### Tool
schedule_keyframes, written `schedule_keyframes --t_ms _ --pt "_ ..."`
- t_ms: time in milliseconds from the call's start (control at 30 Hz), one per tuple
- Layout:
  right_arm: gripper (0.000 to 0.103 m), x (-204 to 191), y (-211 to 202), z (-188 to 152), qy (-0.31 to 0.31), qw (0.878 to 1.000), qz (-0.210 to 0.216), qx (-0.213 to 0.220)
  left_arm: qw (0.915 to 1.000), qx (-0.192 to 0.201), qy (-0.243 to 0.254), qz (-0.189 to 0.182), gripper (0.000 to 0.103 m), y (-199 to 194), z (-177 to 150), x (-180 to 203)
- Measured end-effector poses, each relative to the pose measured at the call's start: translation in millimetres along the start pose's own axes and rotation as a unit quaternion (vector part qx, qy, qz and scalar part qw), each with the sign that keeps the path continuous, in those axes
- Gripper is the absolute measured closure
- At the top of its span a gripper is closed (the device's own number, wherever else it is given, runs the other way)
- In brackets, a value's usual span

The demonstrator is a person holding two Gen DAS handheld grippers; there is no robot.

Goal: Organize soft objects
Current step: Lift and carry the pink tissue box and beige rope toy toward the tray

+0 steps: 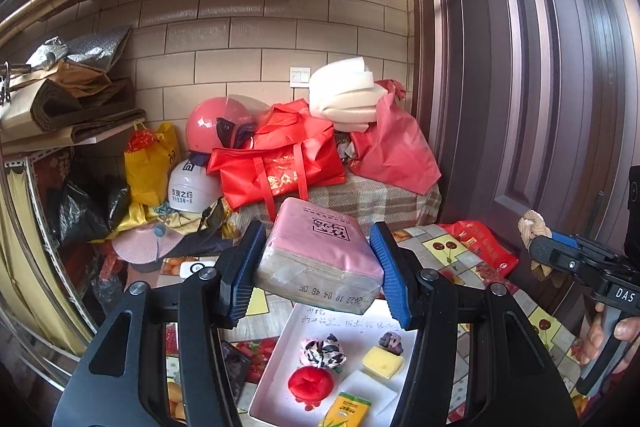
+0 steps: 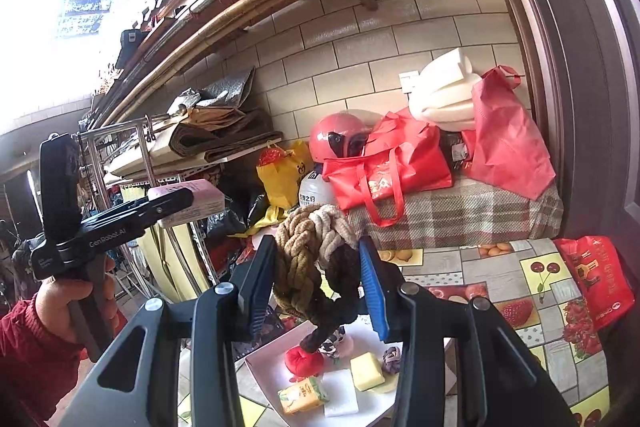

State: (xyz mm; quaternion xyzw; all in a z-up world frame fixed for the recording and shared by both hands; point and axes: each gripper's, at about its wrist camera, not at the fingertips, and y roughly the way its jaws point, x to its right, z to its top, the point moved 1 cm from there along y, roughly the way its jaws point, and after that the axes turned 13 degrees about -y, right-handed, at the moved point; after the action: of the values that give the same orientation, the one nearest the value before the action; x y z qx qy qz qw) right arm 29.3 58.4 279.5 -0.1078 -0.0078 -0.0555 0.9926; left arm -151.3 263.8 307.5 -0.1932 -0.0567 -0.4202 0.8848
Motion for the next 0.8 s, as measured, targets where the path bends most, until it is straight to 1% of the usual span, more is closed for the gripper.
schedule_keyframes --t_ms 100,267,467,800 --pt "0.063 -1.7 12.3 -5.7 0.001 1.0 0.007 -0.015 0.9998 -0.017 -0.005 0.004 0.049 19.5 -7.3 -5.5" --pt "0.063 -3.9 27.0 -13.7 0.003 0.999 0.015 -0.033 0.9993 -0.034 -0.013 0.008 0.049 39.2 -15.8 -12.3" --pt "0.063 -4.7 38.5 -20.1 0.006 0.999 0.022 -0.048 0.9988 -0.045 -0.016 0.008 0.049 51.9 -21.4 -15.7" --pt "0.063 -2.1 51.4 -29.8 0.011 0.997 0.027 -0.065 0.9986 -0.05 -0.015 0.008 0.049 61.5 -23.0 -17.0"
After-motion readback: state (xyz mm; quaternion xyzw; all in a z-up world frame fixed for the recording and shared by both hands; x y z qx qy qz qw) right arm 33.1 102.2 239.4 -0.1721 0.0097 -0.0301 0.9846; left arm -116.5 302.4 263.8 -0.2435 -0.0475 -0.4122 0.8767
